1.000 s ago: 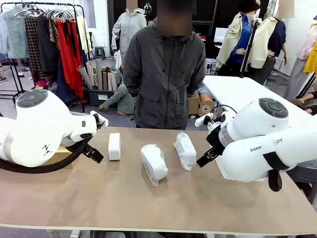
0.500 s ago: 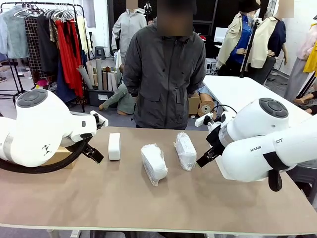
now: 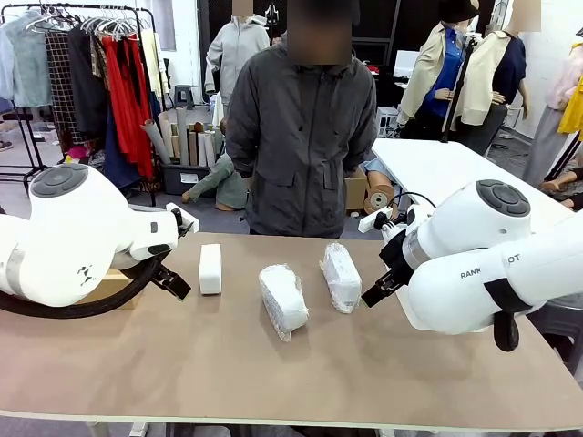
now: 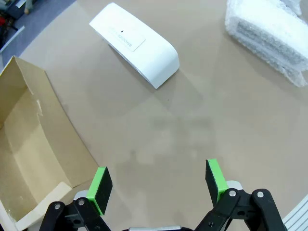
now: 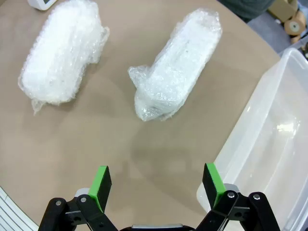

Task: Separate and place wrapped and unwrapped clocks.
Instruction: Pick up the Digital clock indicated by the person.

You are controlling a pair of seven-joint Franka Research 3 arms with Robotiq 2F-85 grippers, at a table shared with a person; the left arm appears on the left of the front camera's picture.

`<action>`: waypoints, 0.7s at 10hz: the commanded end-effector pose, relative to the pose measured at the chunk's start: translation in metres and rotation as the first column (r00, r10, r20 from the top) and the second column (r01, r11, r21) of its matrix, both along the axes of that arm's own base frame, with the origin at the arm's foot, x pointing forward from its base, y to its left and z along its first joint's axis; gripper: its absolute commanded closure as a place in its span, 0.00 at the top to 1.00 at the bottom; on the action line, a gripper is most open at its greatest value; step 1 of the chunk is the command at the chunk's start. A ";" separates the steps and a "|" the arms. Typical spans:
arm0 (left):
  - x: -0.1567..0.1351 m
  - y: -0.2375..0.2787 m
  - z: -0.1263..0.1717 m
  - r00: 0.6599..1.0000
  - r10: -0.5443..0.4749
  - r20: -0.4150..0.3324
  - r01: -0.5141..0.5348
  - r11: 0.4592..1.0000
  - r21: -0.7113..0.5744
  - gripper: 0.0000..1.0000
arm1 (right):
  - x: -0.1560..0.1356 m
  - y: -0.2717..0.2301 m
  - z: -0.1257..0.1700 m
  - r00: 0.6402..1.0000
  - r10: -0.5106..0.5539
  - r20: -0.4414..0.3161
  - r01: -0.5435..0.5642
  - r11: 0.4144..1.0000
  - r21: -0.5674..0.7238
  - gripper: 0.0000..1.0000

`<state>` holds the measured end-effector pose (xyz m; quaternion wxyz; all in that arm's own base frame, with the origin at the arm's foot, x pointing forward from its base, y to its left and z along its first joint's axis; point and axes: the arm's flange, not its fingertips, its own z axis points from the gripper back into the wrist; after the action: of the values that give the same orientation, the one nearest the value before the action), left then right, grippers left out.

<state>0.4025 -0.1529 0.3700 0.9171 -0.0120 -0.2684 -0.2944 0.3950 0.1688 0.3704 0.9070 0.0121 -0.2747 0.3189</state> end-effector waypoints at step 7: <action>0.000 0.001 0.000 1.000 0.001 0.000 -0.001 1.000 0.000 1.00 | 0.000 0.000 0.000 1.000 0.000 0.000 0.000 1.000 0.001 1.00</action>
<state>0.4025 -0.1529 0.3700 0.9171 -0.0120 -0.2684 -0.2945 0.3950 0.1688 0.3704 0.9070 0.0121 -0.2747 0.3189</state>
